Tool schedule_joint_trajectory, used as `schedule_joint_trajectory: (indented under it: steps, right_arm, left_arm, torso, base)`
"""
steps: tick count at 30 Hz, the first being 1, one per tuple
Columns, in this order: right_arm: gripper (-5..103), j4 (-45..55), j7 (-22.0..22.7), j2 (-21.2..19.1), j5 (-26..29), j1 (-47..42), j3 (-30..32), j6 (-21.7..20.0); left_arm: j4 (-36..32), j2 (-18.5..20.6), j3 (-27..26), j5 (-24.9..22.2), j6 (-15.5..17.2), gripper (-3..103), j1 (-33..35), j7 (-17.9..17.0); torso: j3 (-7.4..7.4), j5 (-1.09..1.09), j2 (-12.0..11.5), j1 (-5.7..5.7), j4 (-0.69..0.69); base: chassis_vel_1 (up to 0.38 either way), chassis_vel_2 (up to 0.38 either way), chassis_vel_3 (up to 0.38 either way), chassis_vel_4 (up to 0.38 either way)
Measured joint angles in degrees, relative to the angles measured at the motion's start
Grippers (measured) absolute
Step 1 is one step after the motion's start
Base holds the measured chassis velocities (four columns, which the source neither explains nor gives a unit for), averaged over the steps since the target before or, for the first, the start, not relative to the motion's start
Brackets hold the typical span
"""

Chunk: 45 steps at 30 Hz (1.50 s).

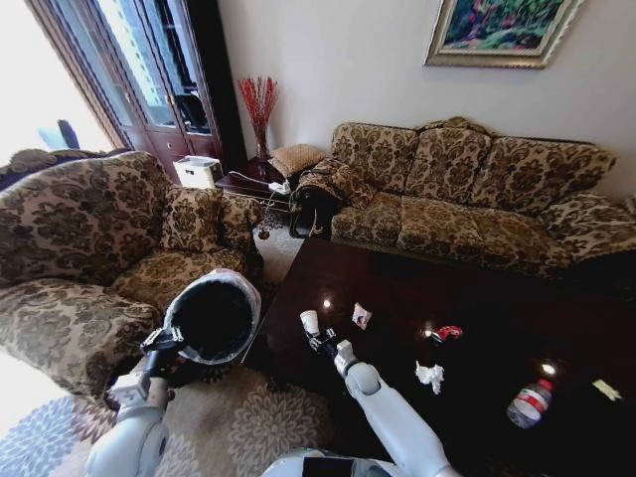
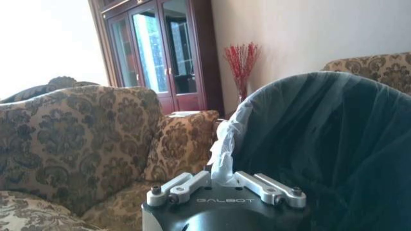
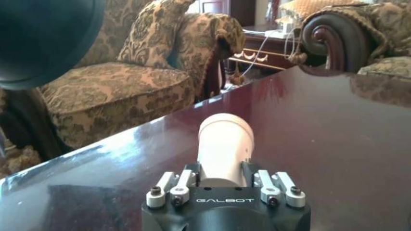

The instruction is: Move to the front of the table and place the trash on the table into the trash bin.

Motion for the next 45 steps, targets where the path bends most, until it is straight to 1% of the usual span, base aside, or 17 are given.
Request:
schedule_joint_trajectory:
  steps: [2,5,8,11,12,19,23,27,29,30,32,36,38,40,41,42,45]
  right_arm:
    - [30,1.54,0.83,-0.08,-0.3,-0.55,1.56,0.59]
    - [25,3.44,1.36,-0.61,-0.91,-1.05,2.72,1.1]
    - [9,7.77,1.58,-2.71,-1.28,-2.38,4.63,1.17]
    - [5,9.25,1.57,-3.5,-1.31,-2.97,5.29,1.16]
    - [-5,10.47,1.55,-4.17,-1.28,-3.71,5.79,1.16]
    - [-5,11.82,1.05,-4.52,-1.58,-4.83,5.65,1.06]
    - [-5,9.19,-0.08,-3.11,-2.82,-3.18,3.56,0.94]
    - [3,3.67,-0.17,0.04,-4.75,0.74,1.82,1.1]
    - [3,2.81,-0.17,0.49,-5.01,1.36,1.75,1.12]
    - [10,0.51,-0.17,1.61,-5.68,2.98,1.67,1.17]
    - [10,-0.42,-0.17,1.95,-6.01,3.61,1.67,1.25]
    - [25,-1.84,-0.18,2.21,-6.52,4.69,1.63,1.27]
    - [36,-2.24,-0.32,2.19,-6.57,4.81,1.54,1.18]
    - [36,-2.42,-0.42,2.2,-6.57,4.83,1.51,1.15]
    - [41,-2.67,-0.62,2.24,-6.55,4.84,1.47,1.11]
    - [51,-3.08,-0.97,2.4,-6.52,4.84,1.41,1.09]
    - [57,-3.53,-1.13,2.65,-6.52,4.86,1.41,1.09]
  left_arm:
    - [0.0,0.48,0.1,-0.04,-0.05,1,0.11,0.18]
    - [0.0,1.11,0.64,-0.09,0.21,1,-0.14,0.29]
    - [0.18,2.13,1.56,-0.28,0.98,1,-0.8,0.94]
    - [0.44,2.41,1.91,-0.29,1.12,1,-0.99,1.11]
    - [0.74,2.52,2.16,-0.29,1.15,1,-1.03,1.22]
    - [1.59,2.15,2.26,-0.19,0.53,1,-0.83,1.74]
    - [1.97,2.02,2.05,-0.16,0.23,1,-0.78,1.82]
    - [2.05,2.24,1.68,-0.5,0.2,1,-0.97,1.82]
    - [2.04,2.3,1.65,-0.58,0.19,1,-1.01,1.83]
    - [2.04,2.45,1.58,-0.86,0.27,1,-1.14,1.82]
    - [2.03,2.51,1.54,-0.99,0.35,1,-1.22,1.82]
    - [2.01,2.69,1.43,-1.46,0.69,1,-1.53,1.8]
    - [2.1,2.72,1.38,-1.55,0.75,1,-1.69,1.8]
    - [2.16,2.72,1.36,-1.58,0.75,1,-1.69,1.8]
    - [2.23,2.71,1.33,-1.62,0.75,1,-1.69,1.8]
    - [2.34,2.69,1.24,-1.66,0.75,1,-1.65,1.82]
    - [2.47,2.7,1.12,-1.72,0.67,1,-1.61,1.86]
  torso:
    - [0.0,0.01,0.0,0.0,0.0]
    - [0.0,0.0,0.0,0.0,0.0]
    - [0.0,0.0,0.0,0.0,-0.02]
    - [0.0,0.0,0.0,0.0,-0.03]
    - [0.0,0.0,0.0,0.0,-0.03]
    - [0.0,0.0,0.0,0.0,-0.01]
    - [0.0,0.0,0.0,0.0,0.0]
    - [0.0,0.0,0.0,0.0,0.0]
    - [0.0,0.0,0.0,0.0,0.0]
    - [0.0,0.0,0.0,0.0,0.01]
    - [0.0,0.0,0.0,0.0,0.01]
    - [0.0,-0.01,0.0,0.01,-0.01]
    - [0.0,0.0,0.0,0.0,-0.02]
    - [0.0,0.0,0.0,0.0,-0.02]
    - [0.0,-0.01,0.0,0.0,-0.01]
    - [0.0,-0.01,0.0,0.0,-0.01]
    - [0.0,0.0,0.0,0.0,-0.01]
  base:
    - [0.0,0.0,0.0,0.0]
    - [0.0,0.0,0.0,0.0]
    - [0.0,0.0,0.0,0.0]
    - [0.0,0.0,0.0,0.0]
    - [0.0,0.0,0.0,0.0]
    - [0.0,0.0,0.0,0.0]
    - [0.0,0.0,0.0,0.0]
    - [0.0,0.0,0.0,0.0]
    - [0.0,0.0,0.0,0.0]
    - [0.0,0.0,0.0,0.0]
    - [0.0,0.0,0.0,0.0]
    - [0.0,0.0,0.0,0.0]
    - [0.0,0.0,0.0,0.0]
    - [0.0,0.0,0.0,0.0]
    - [0.0,0.0,0.0,0.0]
    - [0.0,0.0,0.0,0.0]
    - [0.0,0.0,0.0,0.0]
